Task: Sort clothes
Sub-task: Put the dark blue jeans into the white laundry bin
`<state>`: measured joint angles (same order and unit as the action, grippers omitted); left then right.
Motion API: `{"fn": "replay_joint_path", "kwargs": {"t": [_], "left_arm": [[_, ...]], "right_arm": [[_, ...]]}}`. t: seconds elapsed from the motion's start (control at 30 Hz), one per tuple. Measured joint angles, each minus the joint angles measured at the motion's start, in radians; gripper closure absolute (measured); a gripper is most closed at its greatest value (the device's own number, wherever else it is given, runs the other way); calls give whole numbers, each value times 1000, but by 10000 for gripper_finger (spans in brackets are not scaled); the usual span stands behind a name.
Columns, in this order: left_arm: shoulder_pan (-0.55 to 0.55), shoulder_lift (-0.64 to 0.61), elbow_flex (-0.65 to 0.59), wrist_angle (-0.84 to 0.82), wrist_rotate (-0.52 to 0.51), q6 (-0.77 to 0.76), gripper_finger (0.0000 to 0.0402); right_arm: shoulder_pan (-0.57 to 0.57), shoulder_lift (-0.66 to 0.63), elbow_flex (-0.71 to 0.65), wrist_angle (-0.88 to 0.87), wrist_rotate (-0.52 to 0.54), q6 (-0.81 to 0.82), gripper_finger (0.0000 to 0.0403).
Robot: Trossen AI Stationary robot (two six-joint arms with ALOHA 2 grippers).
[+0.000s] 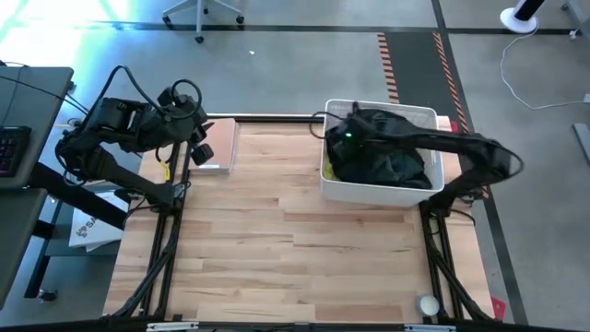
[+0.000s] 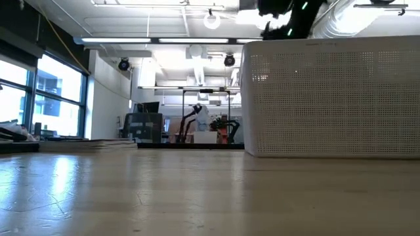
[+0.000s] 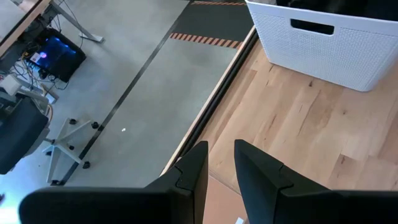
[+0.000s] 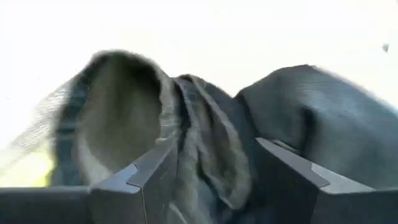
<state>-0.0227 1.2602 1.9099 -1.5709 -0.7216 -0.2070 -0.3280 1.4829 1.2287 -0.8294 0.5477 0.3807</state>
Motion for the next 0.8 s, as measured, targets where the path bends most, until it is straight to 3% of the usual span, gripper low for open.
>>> {"fn": "replay_joint_path", "kwargs": {"t": [0.23,0.47,0.67,0.8], "left_arm": [[0,0,0,0,0,0,326],[0,0,0,0,0,0,326],[0,0,0,0,0,0,326],[0,0,0,0,0,0,326]], "right_arm": [[123,-228,11,-113,-23,113,194],[186,-271,-6,-285,-125,297,203],[137,-273,-207,-210,-273,367,255],[49,-271,-390,-112,-290,381,284]]}}
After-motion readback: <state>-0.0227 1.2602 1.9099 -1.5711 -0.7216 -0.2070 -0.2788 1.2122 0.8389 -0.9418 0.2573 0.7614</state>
